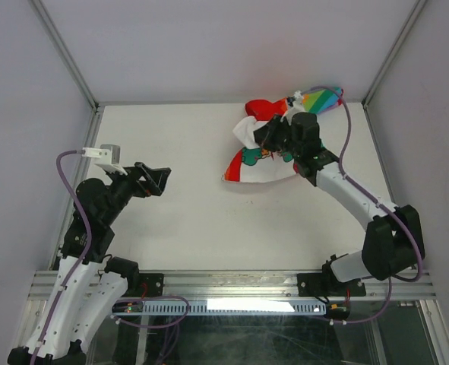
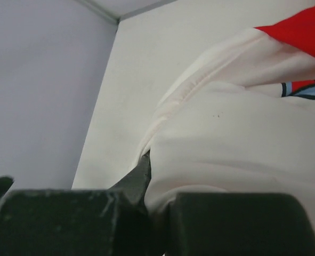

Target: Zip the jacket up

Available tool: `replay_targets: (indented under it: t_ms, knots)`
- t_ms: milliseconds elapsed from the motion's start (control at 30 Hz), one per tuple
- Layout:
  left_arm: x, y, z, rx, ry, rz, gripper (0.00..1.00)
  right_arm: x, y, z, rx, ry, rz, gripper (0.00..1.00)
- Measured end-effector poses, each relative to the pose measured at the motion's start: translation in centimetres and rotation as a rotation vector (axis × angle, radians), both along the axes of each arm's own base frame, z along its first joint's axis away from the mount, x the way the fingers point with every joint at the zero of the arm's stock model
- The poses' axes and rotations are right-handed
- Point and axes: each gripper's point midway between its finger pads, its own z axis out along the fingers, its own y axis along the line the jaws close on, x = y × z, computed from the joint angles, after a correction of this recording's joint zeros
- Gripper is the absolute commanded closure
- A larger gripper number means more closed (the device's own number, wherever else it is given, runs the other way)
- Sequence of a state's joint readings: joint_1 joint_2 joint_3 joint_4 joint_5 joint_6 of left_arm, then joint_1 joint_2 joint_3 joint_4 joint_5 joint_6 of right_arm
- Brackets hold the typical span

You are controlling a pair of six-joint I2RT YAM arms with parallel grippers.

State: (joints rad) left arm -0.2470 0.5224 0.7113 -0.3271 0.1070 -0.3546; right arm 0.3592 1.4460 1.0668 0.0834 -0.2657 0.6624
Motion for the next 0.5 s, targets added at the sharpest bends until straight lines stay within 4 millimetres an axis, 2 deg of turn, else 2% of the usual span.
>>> replay_targets:
  t_ms: [67, 167, 233, 300, 333, 367, 400, 500]
  knots:
    - [0.0, -0.7, -0.5, -0.021, 0.035, -0.03, 0.01, -2.9, 3.6, 0.8, -0.006, -0.015, 0.088, 0.88]
    - [-0.1, -1.5, -1.3, -0.051, 0.079, -0.069, 0.01, -7.1, 8.6, 0.5, -0.016, -0.008, 0.229, 0.82]
    - [-0.2, -2.0, -1.8, -0.067, 0.105, -0.091, 0.01, -10.0, 11.6, -0.8, -0.034, 0.016, 0.33, 0.76]
    - [-0.2, -2.4, -2.7, -0.082, 0.14, -0.105, 0.01, -12.4, 13.7, -2.7, -0.071, 0.055, 0.411, 0.73]
    - [-0.2, -2.5, -3.1, -0.087, 0.154, -0.112, 0.01, -13.3, 14.2, -3.8, -0.094, 0.078, 0.438, 0.8]
    - [-0.3, -2.7, -3.7, -0.093, 0.175, -0.119, 0.01, -13.9, 14.3, -4.7, -0.123, 0.097, 0.452, 0.93]
    - [-0.3, -2.8, -4.4, -0.101, 0.196, -0.122, 0.01, -14.1, 14.0, -5.6, -0.159, 0.113, 0.451, 1.0]
    - [-0.6, -3.2, -6.5, -0.126, 0.258, -0.133, 0.01, -13.0, 11.5, -6.9, -0.263, 0.123, 0.372, 1.0]
